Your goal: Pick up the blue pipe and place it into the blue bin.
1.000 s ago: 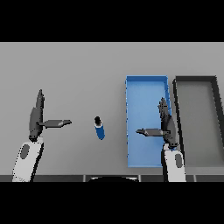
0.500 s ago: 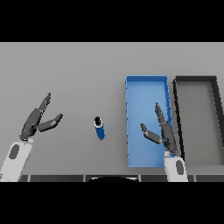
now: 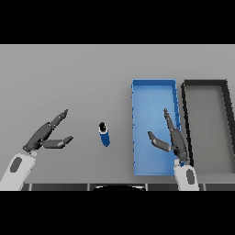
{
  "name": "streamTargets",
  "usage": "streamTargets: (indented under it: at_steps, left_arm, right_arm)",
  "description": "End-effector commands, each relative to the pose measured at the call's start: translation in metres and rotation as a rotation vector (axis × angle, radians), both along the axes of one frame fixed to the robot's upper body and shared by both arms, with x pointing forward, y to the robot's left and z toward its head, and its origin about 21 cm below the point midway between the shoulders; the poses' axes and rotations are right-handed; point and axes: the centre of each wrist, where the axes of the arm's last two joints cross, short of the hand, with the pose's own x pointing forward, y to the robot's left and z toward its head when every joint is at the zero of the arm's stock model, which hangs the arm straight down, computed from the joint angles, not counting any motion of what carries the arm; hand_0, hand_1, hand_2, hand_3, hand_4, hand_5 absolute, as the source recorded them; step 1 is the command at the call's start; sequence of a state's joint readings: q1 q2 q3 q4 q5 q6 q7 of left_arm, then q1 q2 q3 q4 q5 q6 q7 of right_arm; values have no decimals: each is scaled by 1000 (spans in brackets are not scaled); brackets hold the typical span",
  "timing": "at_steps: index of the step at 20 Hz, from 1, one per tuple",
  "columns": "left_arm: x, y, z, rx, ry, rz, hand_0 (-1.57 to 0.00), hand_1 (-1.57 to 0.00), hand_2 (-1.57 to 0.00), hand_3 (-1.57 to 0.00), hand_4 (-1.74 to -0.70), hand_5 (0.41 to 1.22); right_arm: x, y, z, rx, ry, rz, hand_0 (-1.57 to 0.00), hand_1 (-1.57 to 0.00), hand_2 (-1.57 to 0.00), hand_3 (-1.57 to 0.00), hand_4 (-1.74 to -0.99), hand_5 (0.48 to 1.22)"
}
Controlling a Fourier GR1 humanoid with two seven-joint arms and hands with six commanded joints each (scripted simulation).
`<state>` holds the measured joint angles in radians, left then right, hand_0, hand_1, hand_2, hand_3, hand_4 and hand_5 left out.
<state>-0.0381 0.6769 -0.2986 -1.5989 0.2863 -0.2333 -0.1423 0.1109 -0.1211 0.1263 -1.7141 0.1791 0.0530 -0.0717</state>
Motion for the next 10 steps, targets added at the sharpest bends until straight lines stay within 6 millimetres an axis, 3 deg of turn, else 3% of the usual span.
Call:
streamTargets:
  at_steps: [1,6,10]
  left_arm:
    - [-5,-7,-1,-2,17,-38,1,1,1,1,-1111,534]
    - [-18,-51,-11,0,58,-155,1,1,1,1,-1176,484]
    - [-18,-68,-26,12,47,-170,1,1,1,1,-1186,464]
  right_arm:
    - [3,3,0,1,16,-2,1,1,1,1,-1201,609]
    - [0,0,1,-8,6,-8,1,1,1,1,-1212,613]
    - [-4,12,2,11,10,-4,1,1,1,1,-1223,620]
